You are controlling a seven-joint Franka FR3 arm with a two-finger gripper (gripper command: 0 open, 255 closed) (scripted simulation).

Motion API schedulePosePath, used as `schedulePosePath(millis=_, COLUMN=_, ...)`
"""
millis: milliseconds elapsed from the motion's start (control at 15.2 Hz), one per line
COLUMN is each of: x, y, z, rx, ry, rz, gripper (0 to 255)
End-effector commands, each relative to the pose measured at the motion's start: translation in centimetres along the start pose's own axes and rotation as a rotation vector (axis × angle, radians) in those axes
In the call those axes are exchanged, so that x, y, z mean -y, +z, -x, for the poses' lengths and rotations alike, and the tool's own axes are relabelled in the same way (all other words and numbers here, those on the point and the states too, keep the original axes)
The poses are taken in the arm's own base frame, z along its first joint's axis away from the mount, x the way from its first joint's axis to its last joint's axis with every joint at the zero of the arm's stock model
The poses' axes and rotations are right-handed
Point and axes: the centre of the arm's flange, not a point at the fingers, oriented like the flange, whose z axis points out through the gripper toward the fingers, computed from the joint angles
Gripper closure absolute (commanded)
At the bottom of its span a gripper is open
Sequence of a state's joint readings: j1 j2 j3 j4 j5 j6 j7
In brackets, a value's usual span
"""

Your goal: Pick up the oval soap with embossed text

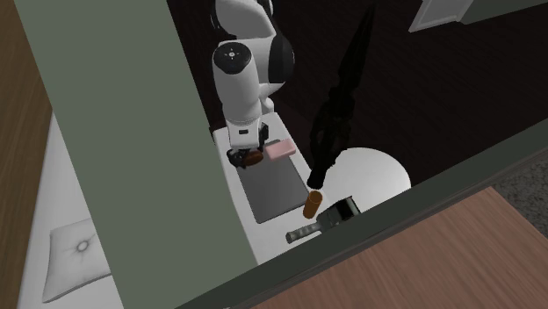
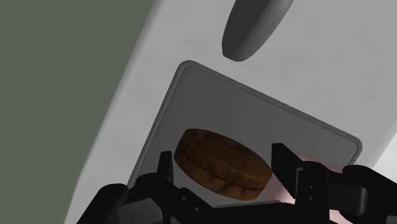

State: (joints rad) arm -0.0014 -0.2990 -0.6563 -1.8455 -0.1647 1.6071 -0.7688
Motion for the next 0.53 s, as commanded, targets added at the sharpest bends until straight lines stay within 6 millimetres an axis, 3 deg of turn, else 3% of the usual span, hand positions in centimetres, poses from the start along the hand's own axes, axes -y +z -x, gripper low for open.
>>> schedulePosePath(millis=0, x=0.0, y=-0.8, z=0.0, rx=0.000, ry=0.000, rz=0.000, gripper=255)
schedulePosePath(millis=462, x=0.0, y=-4.5, z=-0.1, rx=0.000, ry=0.000, rz=0.000, gripper=255)
